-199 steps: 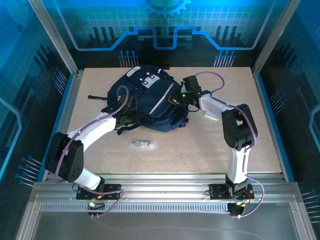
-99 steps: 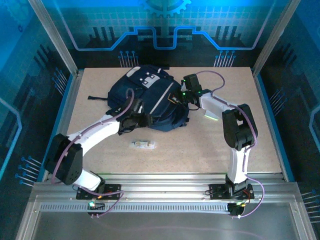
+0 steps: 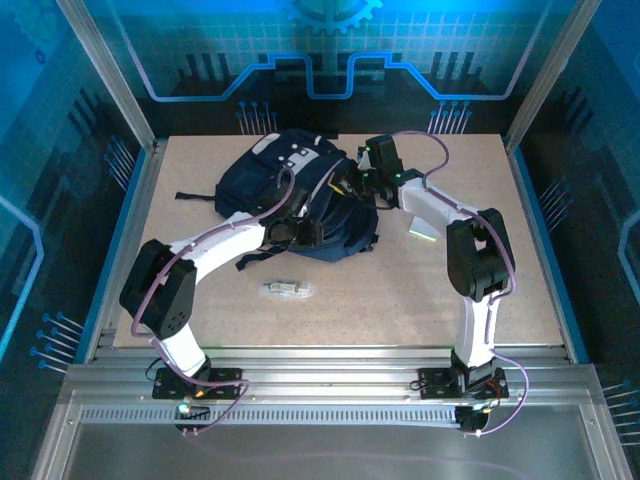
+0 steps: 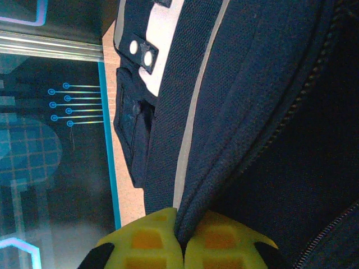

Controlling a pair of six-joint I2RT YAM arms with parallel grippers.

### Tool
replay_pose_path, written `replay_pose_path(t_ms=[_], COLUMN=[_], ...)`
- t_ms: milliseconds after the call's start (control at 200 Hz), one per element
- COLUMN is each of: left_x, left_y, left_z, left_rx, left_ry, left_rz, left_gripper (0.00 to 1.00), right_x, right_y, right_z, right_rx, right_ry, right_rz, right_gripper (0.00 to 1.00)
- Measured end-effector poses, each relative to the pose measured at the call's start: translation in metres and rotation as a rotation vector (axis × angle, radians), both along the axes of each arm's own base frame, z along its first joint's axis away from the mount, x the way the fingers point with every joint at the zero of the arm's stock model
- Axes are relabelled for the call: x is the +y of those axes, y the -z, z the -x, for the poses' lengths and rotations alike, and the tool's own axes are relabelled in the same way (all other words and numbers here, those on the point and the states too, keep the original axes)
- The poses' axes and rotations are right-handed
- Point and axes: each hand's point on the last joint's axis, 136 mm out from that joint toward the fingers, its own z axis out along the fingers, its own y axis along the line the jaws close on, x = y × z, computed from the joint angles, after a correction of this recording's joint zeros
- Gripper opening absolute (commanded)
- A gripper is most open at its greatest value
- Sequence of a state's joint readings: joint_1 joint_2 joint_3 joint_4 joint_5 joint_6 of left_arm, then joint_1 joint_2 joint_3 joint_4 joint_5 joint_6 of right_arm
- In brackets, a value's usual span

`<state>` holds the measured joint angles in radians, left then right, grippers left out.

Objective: Pack books, pencil case, and school supplies into a backpack

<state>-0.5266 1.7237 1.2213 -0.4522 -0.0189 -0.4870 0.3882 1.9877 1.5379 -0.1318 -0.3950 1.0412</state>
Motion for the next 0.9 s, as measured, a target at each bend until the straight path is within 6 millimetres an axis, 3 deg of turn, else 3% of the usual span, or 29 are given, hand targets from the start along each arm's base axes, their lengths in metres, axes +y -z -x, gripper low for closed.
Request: replay_pose_path(t_ms=[255, 350, 410, 485, 575, 625, 770, 900], left_x=[-0.009, -0.012, -0.013, -0.013, -0.017, -0.019, -0.024, -0.023], left_y=[0.011, 0.015, 0.014, 0.012, 0.008, 0.001, -0.025, -0.017], left_z=[-0.017, -0.021, -0.023, -0.022, -0.02, -0.019, -0.018, -0.024], left_rx=[0.033, 0.051, 0.053, 0.059, 0.064, 0.052, -0.014, -0.01], left_ry=[0.011, 0.009, 0.011, 0.014, 0.012, 0.015, 0.022, 0.033], left_rz=[-0.031, -0.038, -0.04, -0.041, -0.019, -0.006, 0.012, -0.041], left_gripper=[0.46, 0.35, 0.34, 0.39, 0.61, 0.67, 0.63, 0.58], right_x=[0.001, 0.002, 0.002, 0.002, 0.001, 0.0, 0.002, 0.004], right_y=[-0.007, -0.008, -0.009, -0.009, -0.006, -0.005, -0.009, -0.013], right_z=[-0.005, -0.006, -0.007, -0.008, -0.008, -0.007, -0.009, -0.01], right_rx=[-0.019, -0.021, -0.024, -0.027, -0.023, -0.018, -0.02, -0.027], right_ry=[0.014, 0.018, 0.02, 0.025, 0.027, 0.03, 0.029, 0.029], right_rz=[-0.027, -0.032, -0.036, -0.042, -0.055, -0.06, -0.084, -0.102], right_gripper=[0.0, 0.0, 0.0, 0.0, 0.0, 0.0, 0.0, 0.0])
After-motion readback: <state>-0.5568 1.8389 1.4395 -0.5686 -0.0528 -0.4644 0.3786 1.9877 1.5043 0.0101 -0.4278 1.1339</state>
